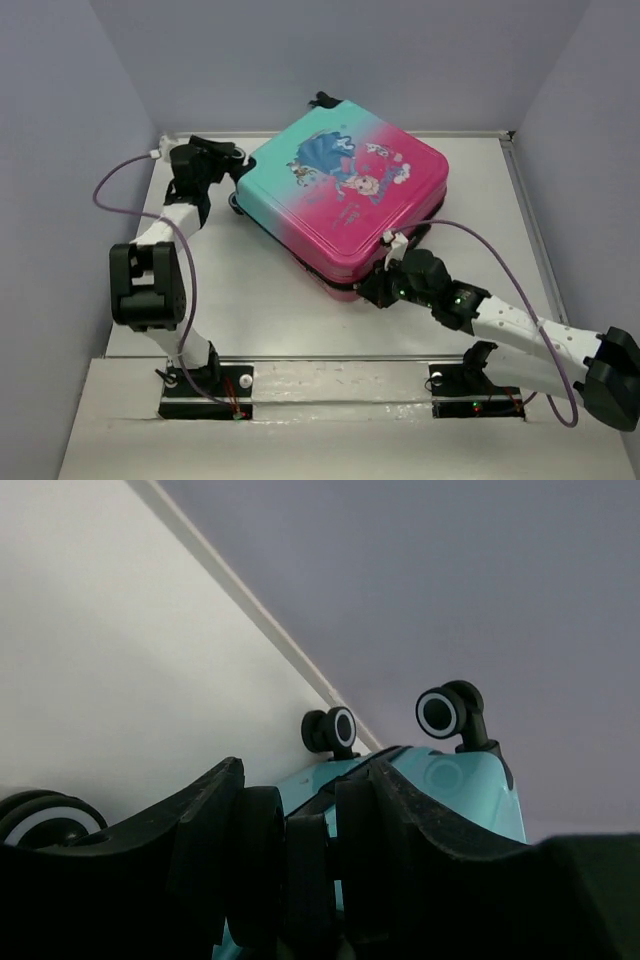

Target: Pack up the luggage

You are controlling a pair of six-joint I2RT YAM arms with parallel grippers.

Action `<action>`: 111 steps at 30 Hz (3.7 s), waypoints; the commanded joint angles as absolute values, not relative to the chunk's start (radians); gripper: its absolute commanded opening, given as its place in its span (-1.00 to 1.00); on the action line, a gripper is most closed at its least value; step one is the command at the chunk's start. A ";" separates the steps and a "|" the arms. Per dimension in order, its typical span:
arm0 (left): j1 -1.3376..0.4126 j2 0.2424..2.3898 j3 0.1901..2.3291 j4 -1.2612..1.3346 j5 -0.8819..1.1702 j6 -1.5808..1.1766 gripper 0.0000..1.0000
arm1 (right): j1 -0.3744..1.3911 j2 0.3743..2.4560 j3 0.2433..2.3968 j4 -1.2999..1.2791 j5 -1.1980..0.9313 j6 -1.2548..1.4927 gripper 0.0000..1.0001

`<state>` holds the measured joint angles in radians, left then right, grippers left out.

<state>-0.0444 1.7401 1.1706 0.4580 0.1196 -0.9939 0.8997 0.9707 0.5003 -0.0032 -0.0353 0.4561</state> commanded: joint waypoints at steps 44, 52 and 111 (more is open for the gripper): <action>0.374 0.924 0.695 0.038 -0.090 -0.802 0.98 | 0.960 1.123 0.707 0.112 0.058 0.428 -0.86; 0.229 0.683 0.952 -0.043 -0.227 -0.691 0.95 | 0.960 1.052 0.649 0.066 0.089 0.437 -0.86; -0.684 1.359 0.627 0.630 -0.273 -0.736 -0.88 | 1.170 1.532 0.833 0.314 0.199 0.399 -0.86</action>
